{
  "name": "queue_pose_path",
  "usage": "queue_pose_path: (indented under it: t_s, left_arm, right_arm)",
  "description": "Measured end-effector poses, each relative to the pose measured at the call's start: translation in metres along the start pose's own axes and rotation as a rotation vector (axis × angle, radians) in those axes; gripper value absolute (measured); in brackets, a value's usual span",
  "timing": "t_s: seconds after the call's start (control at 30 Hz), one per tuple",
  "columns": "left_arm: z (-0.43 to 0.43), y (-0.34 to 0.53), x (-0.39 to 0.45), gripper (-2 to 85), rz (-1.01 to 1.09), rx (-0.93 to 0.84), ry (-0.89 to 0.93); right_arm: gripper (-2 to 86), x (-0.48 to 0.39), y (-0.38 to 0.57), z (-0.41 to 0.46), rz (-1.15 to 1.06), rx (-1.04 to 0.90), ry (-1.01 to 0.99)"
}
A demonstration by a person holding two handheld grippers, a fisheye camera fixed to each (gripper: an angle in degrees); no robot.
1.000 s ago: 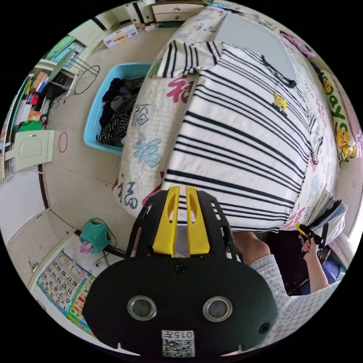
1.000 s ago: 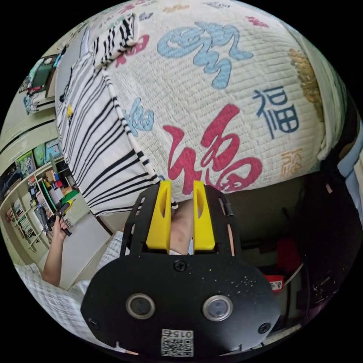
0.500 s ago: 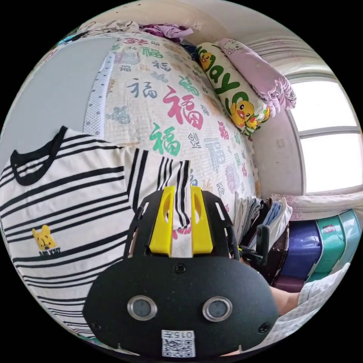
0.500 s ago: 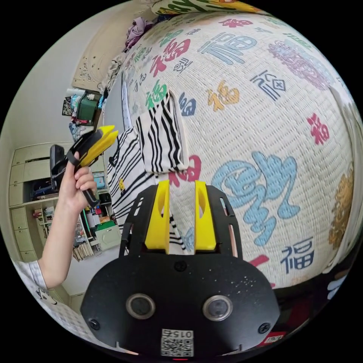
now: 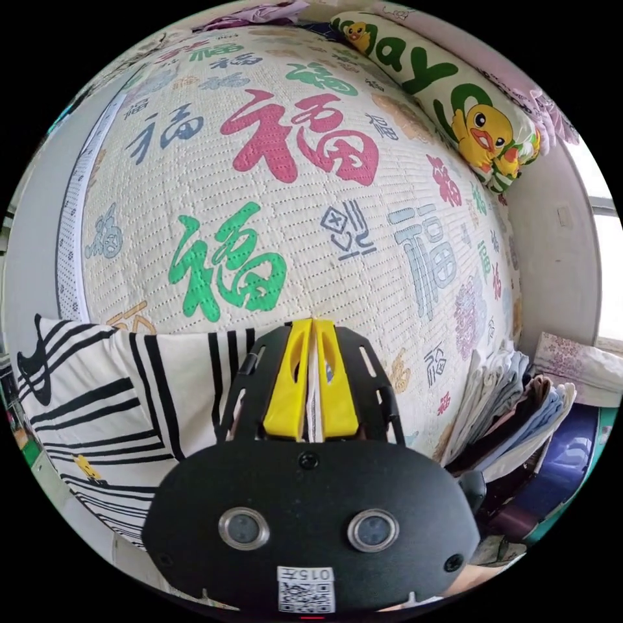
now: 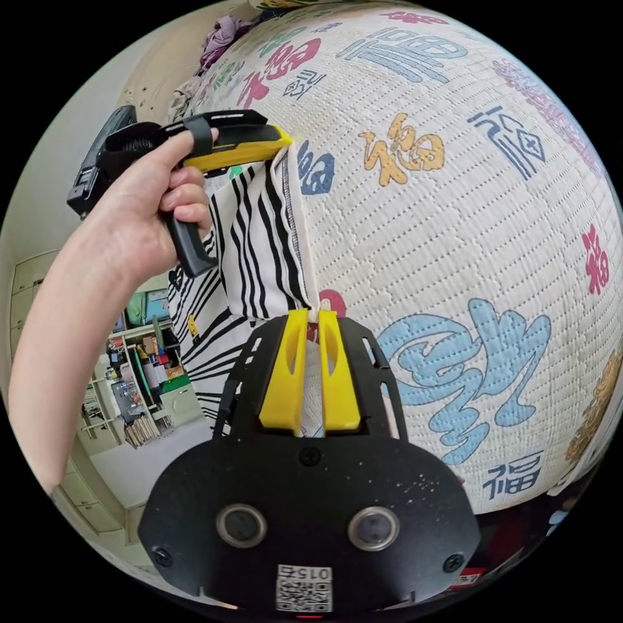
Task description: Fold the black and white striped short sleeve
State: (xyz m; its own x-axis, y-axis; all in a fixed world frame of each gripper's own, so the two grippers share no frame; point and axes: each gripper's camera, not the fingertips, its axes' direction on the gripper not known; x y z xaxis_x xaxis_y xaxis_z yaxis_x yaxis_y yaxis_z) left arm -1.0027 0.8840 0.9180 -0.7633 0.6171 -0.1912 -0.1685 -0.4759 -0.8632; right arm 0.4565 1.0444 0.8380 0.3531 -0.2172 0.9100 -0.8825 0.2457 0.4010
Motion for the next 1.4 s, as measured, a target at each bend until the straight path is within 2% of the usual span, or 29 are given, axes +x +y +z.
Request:
queue_pose_path:
  t_s: [0.07,0.17,0.3,0.37,0.53,0.83,0.97,1.1,1.23,1.4]
  left_arm:
    - [-0.007,0.001,-0.001,0.2,-0.001,0.012,0.036]
    - [-0.04,0.016,-0.016,-0.4,-0.019,0.14,0.166]
    - [-0.115,0.069,-0.07,-0.6,-0.103,0.353,0.296]
    - [-0.144,0.1,-0.1,-0.7,-0.162,0.406,0.272]
    - [-0.174,0.188,-0.177,-0.7,-0.353,0.385,0.18]
    - [-0.154,0.244,-0.23,1.6,-0.575,0.292,0.115]
    - [-0.171,0.24,-0.235,5.3,-0.601,0.338,0.129]
    - [-0.185,0.178,-0.223,8.1,-0.414,0.353,0.144]
    - [-0.176,0.104,-0.209,9.8,-0.309,0.333,0.225]
    - [-0.16,0.049,-0.196,8.0,-0.316,0.257,0.287]
  right_arm:
    - [1.6,0.0,0.002,-0.004,-0.003,0.013,-0.012]
    - [1.0,-0.01,0.008,-0.015,-0.068,0.039,0.005]
    - [0.6,-0.04,0.019,-0.037,-0.27,0.062,-0.009]
    - [0.6,-0.058,0.026,-0.043,-0.374,0.049,-0.035]
    - [0.6,-0.115,0.051,-0.017,-0.624,-0.08,-0.062]
    - [2.4,-0.136,0.068,0.054,-0.684,-0.341,-0.029]
    - [5.1,-0.129,0.06,0.034,-0.691,-0.241,0.029]
    - [7.7,-0.13,0.042,0.022,-0.776,-0.123,0.178]
    - [9.6,-0.153,0.031,0.046,-0.884,-0.16,0.238]
    - [6.9,-0.166,0.012,0.065,-0.791,-0.13,0.201]
